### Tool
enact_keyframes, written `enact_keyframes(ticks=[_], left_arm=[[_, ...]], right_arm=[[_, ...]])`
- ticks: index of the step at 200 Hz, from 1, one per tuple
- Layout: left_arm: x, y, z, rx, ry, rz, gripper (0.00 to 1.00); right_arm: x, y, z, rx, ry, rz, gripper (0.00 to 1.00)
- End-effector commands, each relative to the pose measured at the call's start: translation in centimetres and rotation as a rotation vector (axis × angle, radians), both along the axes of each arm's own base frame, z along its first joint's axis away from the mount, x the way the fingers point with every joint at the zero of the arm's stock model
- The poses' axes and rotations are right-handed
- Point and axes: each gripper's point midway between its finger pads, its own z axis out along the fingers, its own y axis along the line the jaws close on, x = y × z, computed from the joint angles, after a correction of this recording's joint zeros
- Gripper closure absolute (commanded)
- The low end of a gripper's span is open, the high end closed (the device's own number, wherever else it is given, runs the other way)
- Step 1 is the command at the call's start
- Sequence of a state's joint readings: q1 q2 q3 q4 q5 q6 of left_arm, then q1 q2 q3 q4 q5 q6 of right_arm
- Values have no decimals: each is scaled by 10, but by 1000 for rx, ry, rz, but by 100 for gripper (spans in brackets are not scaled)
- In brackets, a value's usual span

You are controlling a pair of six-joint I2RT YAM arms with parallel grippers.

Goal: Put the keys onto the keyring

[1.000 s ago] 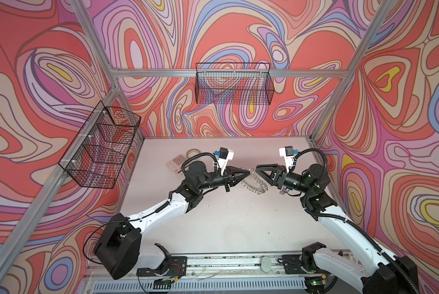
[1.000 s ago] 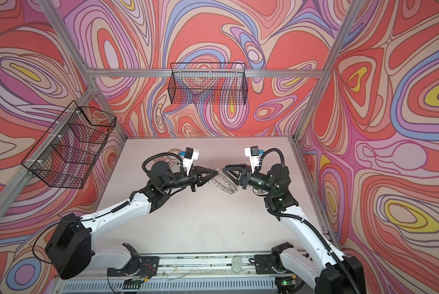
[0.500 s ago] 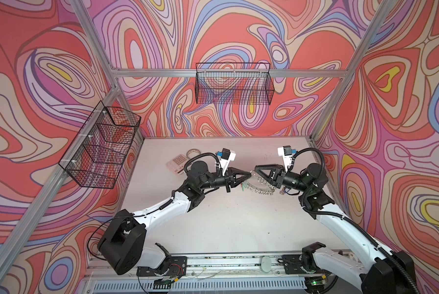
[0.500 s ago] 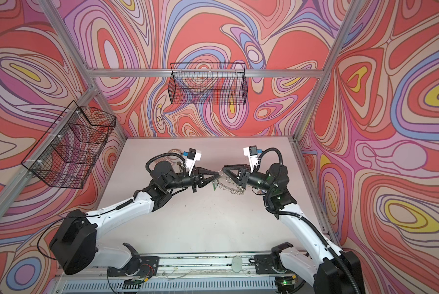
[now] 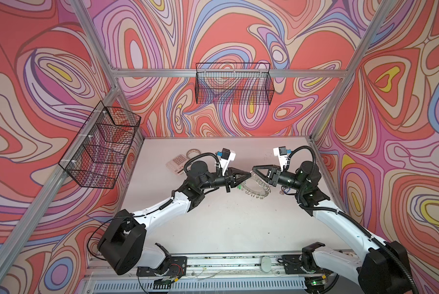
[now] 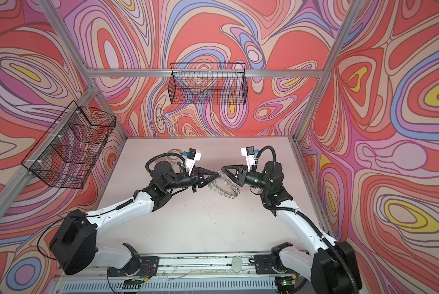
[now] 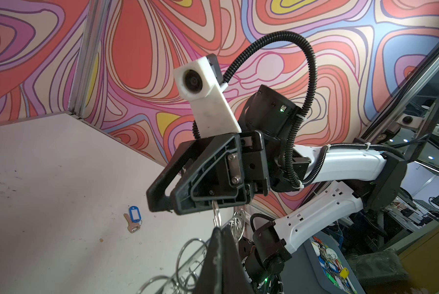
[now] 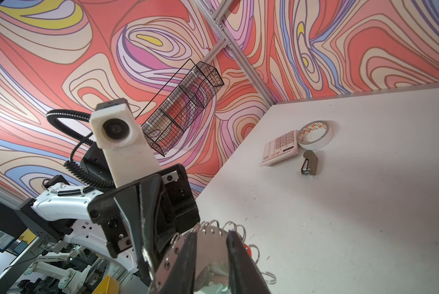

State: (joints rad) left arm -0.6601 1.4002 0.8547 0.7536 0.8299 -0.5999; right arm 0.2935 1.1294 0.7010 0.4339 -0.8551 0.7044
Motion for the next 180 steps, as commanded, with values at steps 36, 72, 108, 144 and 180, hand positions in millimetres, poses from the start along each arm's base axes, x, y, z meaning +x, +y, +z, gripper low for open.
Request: enact_keyframes(ticks=[36,72,108,144,180], left_arm=[[0,9,39,-73,-79,37,100],[4,8,41,-82,-77,55,100],[3,9,42,-83,-76,56,100],[3,10,41,-83,-72,60,100],[3,10,41,-84,-72,56,100]], right_arm=[[-9,-1,7,56,-16,21,74],[-13,-3,4,71,-2,18,74],[-17,-6,23,89,-45,1,70],[-16,-8,36,105,-66,-7,67],[-17,-5,41,135,-66,23,62]])
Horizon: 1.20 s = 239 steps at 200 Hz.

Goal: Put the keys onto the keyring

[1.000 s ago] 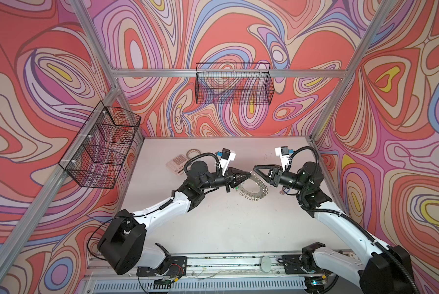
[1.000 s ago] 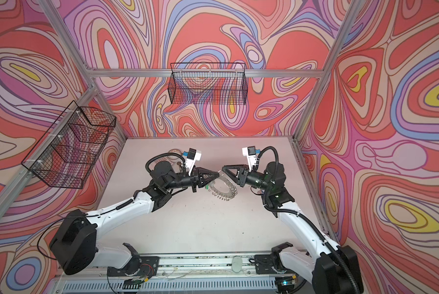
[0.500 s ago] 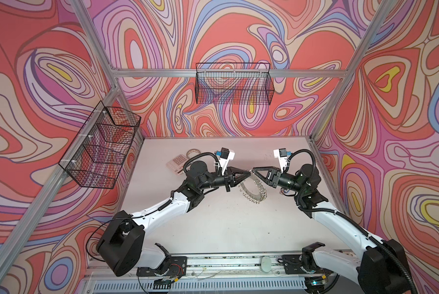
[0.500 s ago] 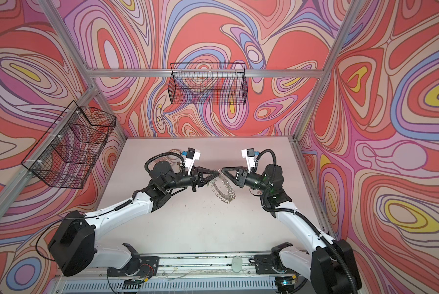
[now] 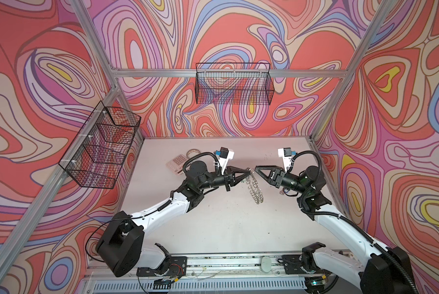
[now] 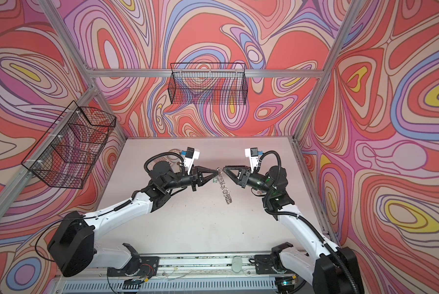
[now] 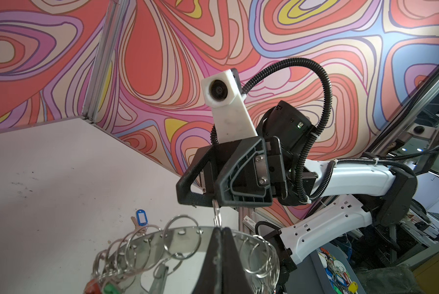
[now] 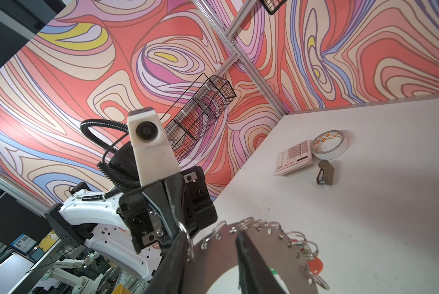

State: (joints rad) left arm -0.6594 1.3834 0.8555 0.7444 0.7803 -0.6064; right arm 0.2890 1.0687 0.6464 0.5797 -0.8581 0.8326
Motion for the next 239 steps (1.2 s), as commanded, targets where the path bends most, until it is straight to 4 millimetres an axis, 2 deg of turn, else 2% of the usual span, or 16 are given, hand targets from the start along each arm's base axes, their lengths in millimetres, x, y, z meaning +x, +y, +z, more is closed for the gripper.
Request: enact_keyframes(ticks=[1,31,99,202,239], left_arm=[[-3,6,35,-72,-77,7,100],[-3,6,36,-75,-79,5,100],[0,3,32,-74,-70,2,100],[5,-2,30,-78,-57,-8,100],[8,-3,24,-63,-52,5,100]], right_arm=[[-2,0,18,40,-37,17,62],[-2,2,13,49,-20,35,61],[-3,5,9,51,-9,61,74],[-5,13,-4,45,24,92,76],[-6,16,-5,47,26,105,79]])
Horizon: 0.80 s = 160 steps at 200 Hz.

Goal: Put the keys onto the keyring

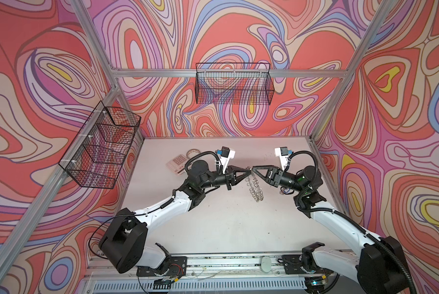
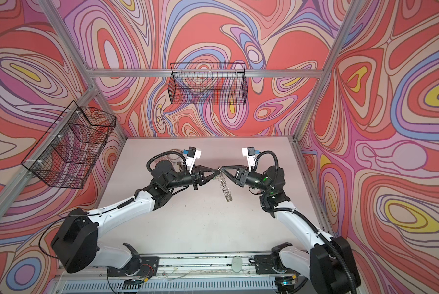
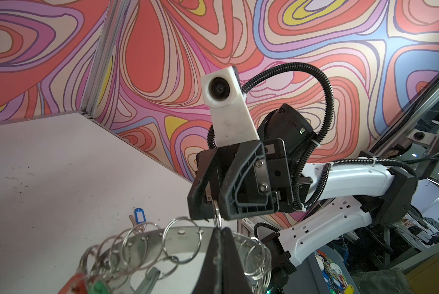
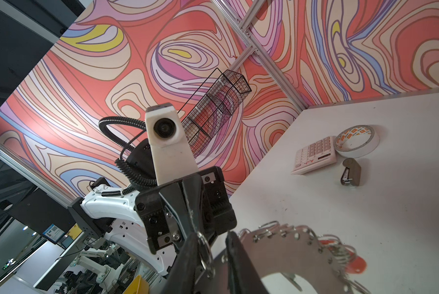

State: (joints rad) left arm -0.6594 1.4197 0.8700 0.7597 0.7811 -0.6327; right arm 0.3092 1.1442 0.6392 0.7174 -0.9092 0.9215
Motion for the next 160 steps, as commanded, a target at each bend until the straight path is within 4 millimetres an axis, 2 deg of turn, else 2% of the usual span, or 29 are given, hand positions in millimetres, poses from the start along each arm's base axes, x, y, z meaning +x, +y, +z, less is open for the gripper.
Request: enact_keyframes(ticks=[1,46,92,135,160], left_arm=[[2,2,29,-62,-83,10,100],[6,1,21,-48,-77,22,100],[10,3,15,-29,-68,39,100],[9,14,2,32,-38,45,100],[6,27,-7,92,-17,46,80]], right_arm=[[-5,4,-2,7,-1,26,79],[-7,7,-6,5,7,37,85],[-8,8,-8,-9,6,44,100],[1,8,-16,-98,-24,3,100],[7,7,-16,-150,-79,-34,100]])
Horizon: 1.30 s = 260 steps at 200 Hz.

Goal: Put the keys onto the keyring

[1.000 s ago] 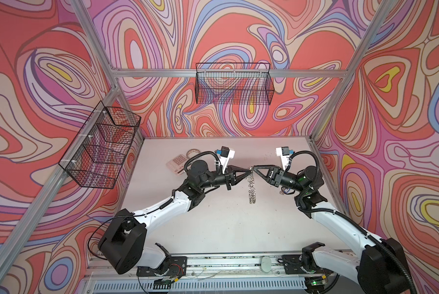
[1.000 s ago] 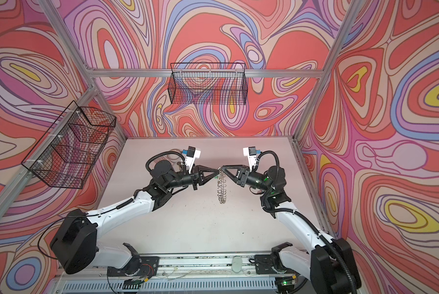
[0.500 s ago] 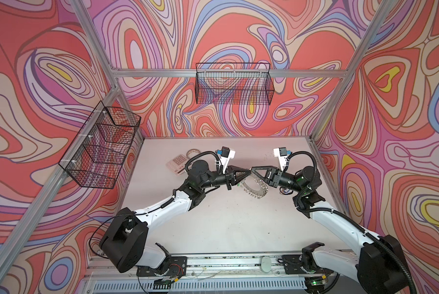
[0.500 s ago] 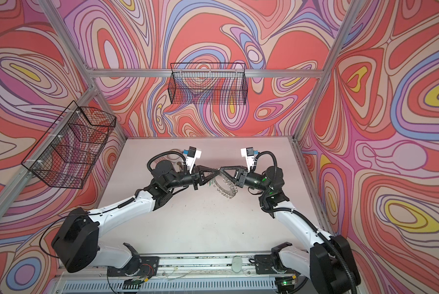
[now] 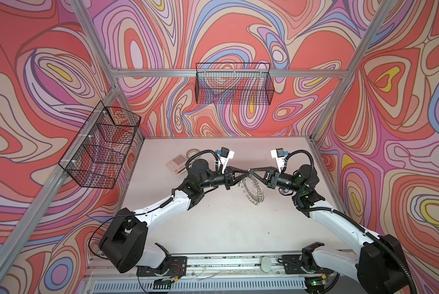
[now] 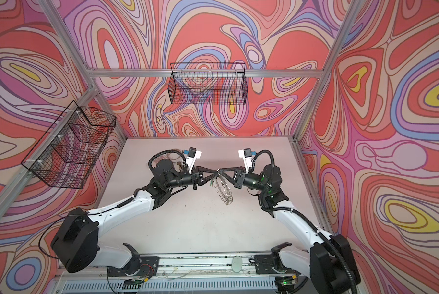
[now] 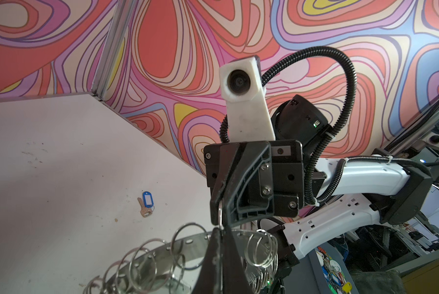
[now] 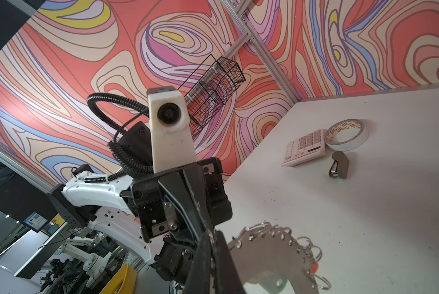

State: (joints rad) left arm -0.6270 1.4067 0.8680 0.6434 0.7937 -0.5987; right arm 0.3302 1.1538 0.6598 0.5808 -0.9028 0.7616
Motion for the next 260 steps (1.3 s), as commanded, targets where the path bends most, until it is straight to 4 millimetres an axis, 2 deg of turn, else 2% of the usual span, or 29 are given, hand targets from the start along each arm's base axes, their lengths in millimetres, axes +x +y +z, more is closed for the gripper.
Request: enact_keyframes(ticks=[1,35,55,78,102,142,183,229,260], left_arm=[[-3,18,12,26,-66,21,79],[-6,46,-4,174,-84,69,53],[-14,57,-20,329,-122,66,45],[-29,69,-39,525,-167,-17,42],[-38,75,-51,624,-253,-114,41],[-31,68,-36,615,-427,-140,40],[-20,54,-36,630,-503,-189,44],[-1,41,-48,687,-515,-199,58],[-4,33,-52,678,-499,-247,66]], right_arm=[[4,-1,2,-60,-53,-34,100],[8,-3,-10,-171,-234,-63,100],[10,-4,-18,-227,-345,-72,100],[10,-1,-25,-276,-445,-57,100],[11,4,-36,-343,-495,-24,100],[8,19,-54,-460,-512,48,100],[-7,31,-46,-442,-536,125,100],[-16,33,-38,-424,-552,154,100],[-17,34,-36,-407,-550,157,100]])
